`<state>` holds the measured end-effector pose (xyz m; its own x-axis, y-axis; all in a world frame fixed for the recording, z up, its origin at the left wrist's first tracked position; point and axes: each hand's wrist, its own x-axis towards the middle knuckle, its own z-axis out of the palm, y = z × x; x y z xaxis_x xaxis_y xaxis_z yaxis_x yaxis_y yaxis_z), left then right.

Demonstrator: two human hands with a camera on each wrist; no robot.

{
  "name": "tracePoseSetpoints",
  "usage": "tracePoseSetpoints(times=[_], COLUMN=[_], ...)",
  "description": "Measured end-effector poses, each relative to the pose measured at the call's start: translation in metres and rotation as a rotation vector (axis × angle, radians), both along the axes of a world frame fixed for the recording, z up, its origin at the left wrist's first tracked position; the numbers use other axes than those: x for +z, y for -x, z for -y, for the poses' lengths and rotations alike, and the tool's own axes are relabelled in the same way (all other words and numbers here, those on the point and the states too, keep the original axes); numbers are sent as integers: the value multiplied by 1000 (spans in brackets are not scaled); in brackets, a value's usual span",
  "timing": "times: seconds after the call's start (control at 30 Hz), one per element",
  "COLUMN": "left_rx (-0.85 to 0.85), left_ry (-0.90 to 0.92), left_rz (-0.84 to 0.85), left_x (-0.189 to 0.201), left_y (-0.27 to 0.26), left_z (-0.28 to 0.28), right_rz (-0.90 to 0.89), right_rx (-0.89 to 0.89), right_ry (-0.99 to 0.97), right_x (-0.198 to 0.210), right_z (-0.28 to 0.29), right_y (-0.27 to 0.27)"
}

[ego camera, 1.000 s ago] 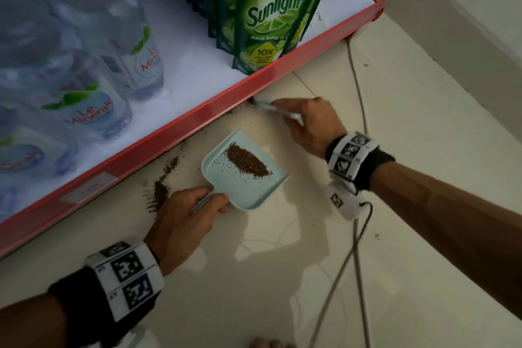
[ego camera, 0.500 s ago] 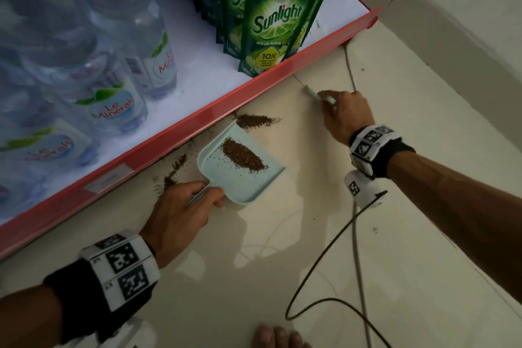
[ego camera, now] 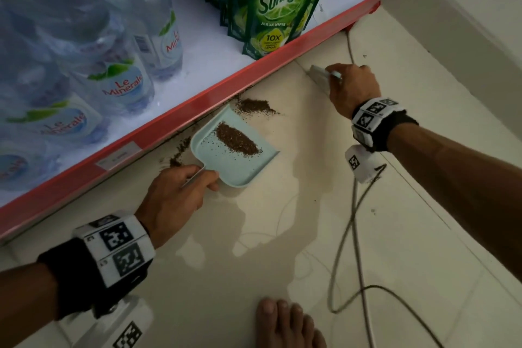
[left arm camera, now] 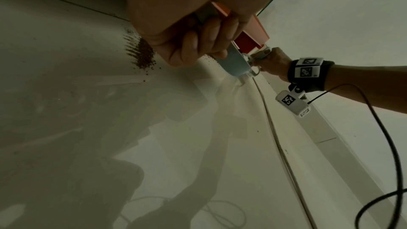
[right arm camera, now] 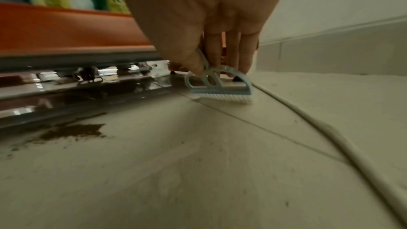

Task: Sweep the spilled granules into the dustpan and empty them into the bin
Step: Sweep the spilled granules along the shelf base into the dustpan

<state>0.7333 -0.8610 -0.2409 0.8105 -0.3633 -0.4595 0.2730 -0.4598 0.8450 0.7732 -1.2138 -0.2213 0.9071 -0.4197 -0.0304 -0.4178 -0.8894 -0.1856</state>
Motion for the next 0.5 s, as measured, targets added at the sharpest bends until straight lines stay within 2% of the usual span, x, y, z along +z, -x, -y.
tracePoseSetpoints(times=[0.1, 0.27, 0.33, 0.4, 0.5], left_rx=[13, 2, 4, 11, 23], left_ry=[-11, -30, -37, -36, -33], left_rz=[8, 14, 5, -2, -3], left_x=[-2, -4, -5, -4, -2], left_y=[1, 5, 7, 8, 10], left_z=[-5, -15, -18, -21, -26], right_rz=[-62, 22, 46, 87, 133], right_rx=[33, 350, 427, 431, 277], right_ry=[-34, -164, -214, -212, -119], right_x=[-10, -17, -13, -8, -3], right_z=[-16, -85, -97, -93, -67], right_y=[6, 34, 38, 35, 22])
